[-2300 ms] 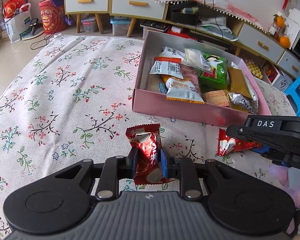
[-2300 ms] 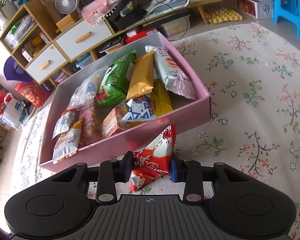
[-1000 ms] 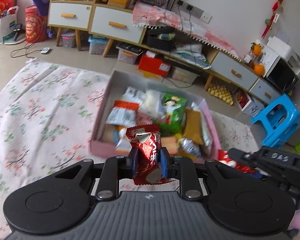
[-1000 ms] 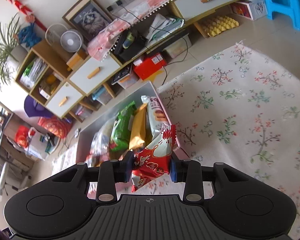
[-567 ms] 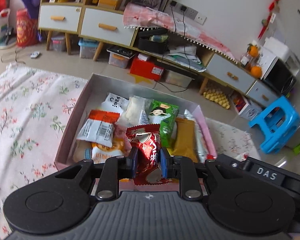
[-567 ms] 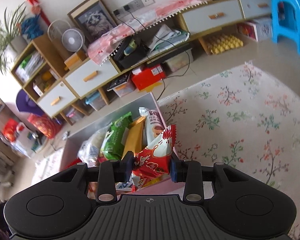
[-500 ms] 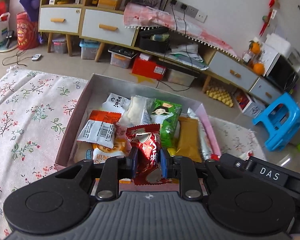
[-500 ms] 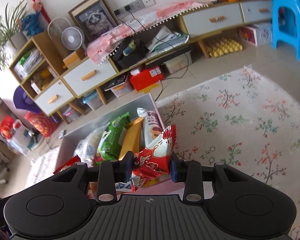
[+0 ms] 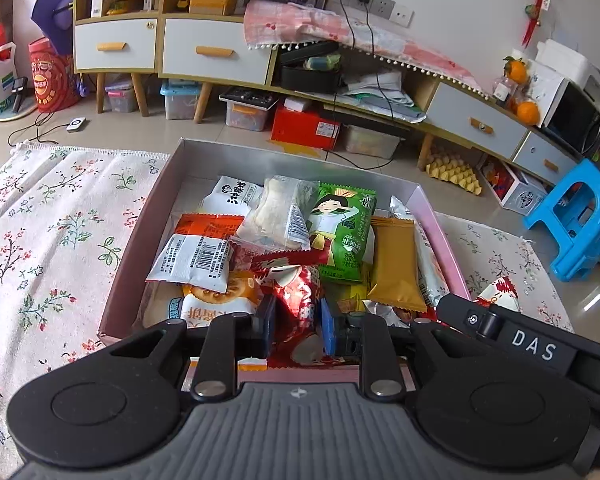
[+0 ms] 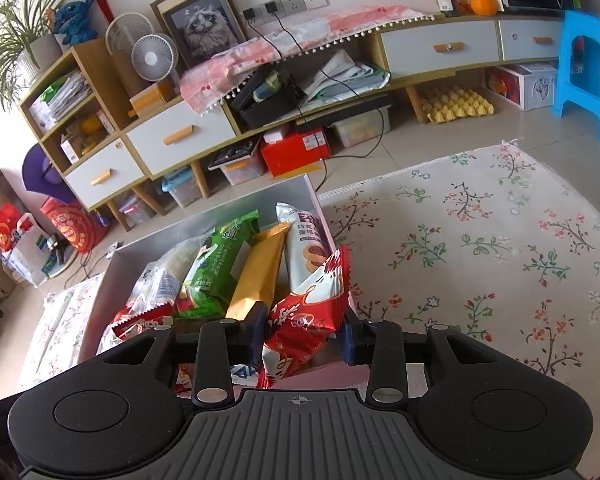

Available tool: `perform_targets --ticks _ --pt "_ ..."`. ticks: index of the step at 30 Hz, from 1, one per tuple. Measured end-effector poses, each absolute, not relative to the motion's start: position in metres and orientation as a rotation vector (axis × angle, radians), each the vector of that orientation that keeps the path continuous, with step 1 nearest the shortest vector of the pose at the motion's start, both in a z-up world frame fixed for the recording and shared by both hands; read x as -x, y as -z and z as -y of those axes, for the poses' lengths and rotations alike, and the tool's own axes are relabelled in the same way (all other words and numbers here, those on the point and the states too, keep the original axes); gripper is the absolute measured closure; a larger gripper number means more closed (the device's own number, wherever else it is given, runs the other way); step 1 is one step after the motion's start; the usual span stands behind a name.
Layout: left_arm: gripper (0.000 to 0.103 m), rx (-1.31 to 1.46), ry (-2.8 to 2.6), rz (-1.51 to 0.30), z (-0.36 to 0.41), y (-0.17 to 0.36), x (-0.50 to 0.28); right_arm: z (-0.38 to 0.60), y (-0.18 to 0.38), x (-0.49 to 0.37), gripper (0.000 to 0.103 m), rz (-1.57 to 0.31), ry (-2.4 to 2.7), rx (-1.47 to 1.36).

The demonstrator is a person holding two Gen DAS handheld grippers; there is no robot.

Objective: Organize snacks

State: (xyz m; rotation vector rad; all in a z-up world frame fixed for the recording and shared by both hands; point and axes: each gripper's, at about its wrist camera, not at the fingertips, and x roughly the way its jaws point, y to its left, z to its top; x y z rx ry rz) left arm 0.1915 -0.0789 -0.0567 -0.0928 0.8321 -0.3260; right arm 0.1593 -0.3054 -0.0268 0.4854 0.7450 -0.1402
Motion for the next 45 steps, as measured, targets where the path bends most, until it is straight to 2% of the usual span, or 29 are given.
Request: perform_targets --ticks 6,7,8,9,14,16,18,20,22,25,29,32,45 --pt "0.074 0.070 0.317 -0.807 0.082 0.051 -0.189 0.308 0.025 -0.160 0.062 -0.732 0.112 -0.515" --pt "0.070 0.068 0.319 -0.805 0.082 0.050 -0.188 0.310 0.024 -0.160 0.057 -0.730 0.105 -0.536" --pt "0.066 0.067 0.323 -0.807 0.082 0.049 -0.188 0.313 0.023 -0.159 0.043 -0.723 0.101 -0.561" --pt "0.060 0.067 0.327 -0.808 0.083 0.048 -0.187 0.316 0.022 -0.157 0.034 -0.711 0.097 -0.584" --pt "0.043 0.041 0.336 -0.795 0.085 0.043 -0.180 0.328 0.013 -0.151 0.030 -0.682 0.088 -0.661" --pt "0.034 0.045 0.337 -0.795 0.083 0.041 -0.176 0.330 0.009 -0.149 0.025 -0.674 0.091 -0.668" --pt "0.029 0.058 0.335 -0.804 0.081 0.038 -0.172 0.330 0.004 -0.146 0.015 -0.668 0.094 -0.663" --pt "0.022 0.065 0.334 -0.812 0.078 0.035 -0.167 0.330 -0.001 -0.142 0.012 -0.666 0.093 -0.655" --pt "0.011 0.062 0.340 -0.810 0.075 0.031 -0.162 0.330 -0.004 -0.140 0.011 -0.671 0.073 -0.649" --pt "0.005 0.041 0.332 -0.811 0.070 0.026 -0.153 0.330 -0.009 -0.134 0.011 -0.673 0.070 -0.633" --pt "0.001 0.031 0.324 -0.828 0.060 0.022 -0.139 0.332 -0.023 -0.121 0.010 -0.680 0.075 -0.595" --pt "0.001 0.004 0.317 -0.856 0.055 0.021 -0.128 0.329 -0.032 -0.108 0.006 -0.686 0.096 -0.536" --pt "0.000 -0.083 0.269 -0.899 0.044 0.012 -0.073 0.305 -0.055 -0.052 0.006 -0.840 0.133 -0.322"
